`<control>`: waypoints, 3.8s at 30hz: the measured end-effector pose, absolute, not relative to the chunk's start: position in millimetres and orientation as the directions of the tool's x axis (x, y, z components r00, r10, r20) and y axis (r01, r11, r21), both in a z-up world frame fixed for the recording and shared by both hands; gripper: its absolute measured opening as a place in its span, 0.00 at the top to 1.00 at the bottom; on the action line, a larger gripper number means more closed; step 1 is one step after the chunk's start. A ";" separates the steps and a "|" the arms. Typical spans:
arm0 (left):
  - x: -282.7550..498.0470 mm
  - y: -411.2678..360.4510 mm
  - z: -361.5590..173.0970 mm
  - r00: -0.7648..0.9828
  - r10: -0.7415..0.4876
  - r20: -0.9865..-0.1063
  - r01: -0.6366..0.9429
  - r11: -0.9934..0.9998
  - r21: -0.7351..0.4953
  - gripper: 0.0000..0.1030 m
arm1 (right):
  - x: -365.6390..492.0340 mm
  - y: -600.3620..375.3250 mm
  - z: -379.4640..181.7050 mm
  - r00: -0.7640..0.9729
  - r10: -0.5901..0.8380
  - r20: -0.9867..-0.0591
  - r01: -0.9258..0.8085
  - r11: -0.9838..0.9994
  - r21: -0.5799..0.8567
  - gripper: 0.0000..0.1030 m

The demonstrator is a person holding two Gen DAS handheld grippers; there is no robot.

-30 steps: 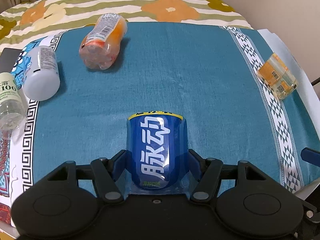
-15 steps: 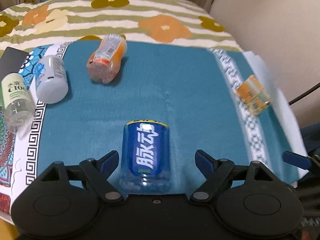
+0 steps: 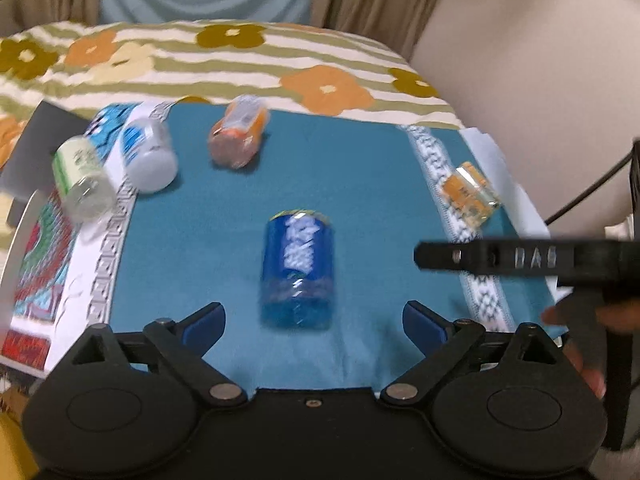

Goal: Flip cup upright

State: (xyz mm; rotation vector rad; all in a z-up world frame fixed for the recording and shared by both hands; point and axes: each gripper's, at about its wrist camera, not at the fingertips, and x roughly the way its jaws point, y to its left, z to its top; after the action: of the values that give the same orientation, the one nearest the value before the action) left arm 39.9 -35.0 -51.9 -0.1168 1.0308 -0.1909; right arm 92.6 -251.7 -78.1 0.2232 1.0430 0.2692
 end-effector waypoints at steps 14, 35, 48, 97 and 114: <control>17.4 37.3 -87.1 0.469 -0.144 -0.871 -0.015 0.985 -0.171 0.01 | 173.7 -176.9 -110.3 0.253 0.461 -0.850 -0.113 0.887 0.448 0.00; 30.9 76.2 -104.6 0.443 -0.198 -0.874 -0.024 0.972 -0.232 0.01 | 201.2 -172.9 -162.7 0.137 0.525 -0.840 0.159 0.826 0.541 0.29; 31.5 76.2 -95.4 0.457 -0.176 -0.872 -0.024 0.977 -0.210 0.01 | 169.1 -158.2 -110.4 0.452 0.452 -0.769 -0.079 0.879 0.470 0.30; 17.1 67.3 -89.9 0.465 -0.102 -0.879 0.008 0.994 -0.111 0.01 | 62.9 -120.4 -158.2 0.797 0.236 -0.556 -0.190 0.972 0.140 0.00; 12.2 27.9 -17.6 0.606 -0.097 -0.790 0.085 0.995 -0.057 0.00 | 27.2 -178.5 -35.1 0.713 0.173 -0.680 -0.139 0.985 0.105 0.00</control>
State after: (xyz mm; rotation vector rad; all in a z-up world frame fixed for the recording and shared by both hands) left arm 12.2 27.9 -17.6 -0.0139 0.9140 -0.1054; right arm 27.2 -178.5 -35.1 0.0475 0.7578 0.1730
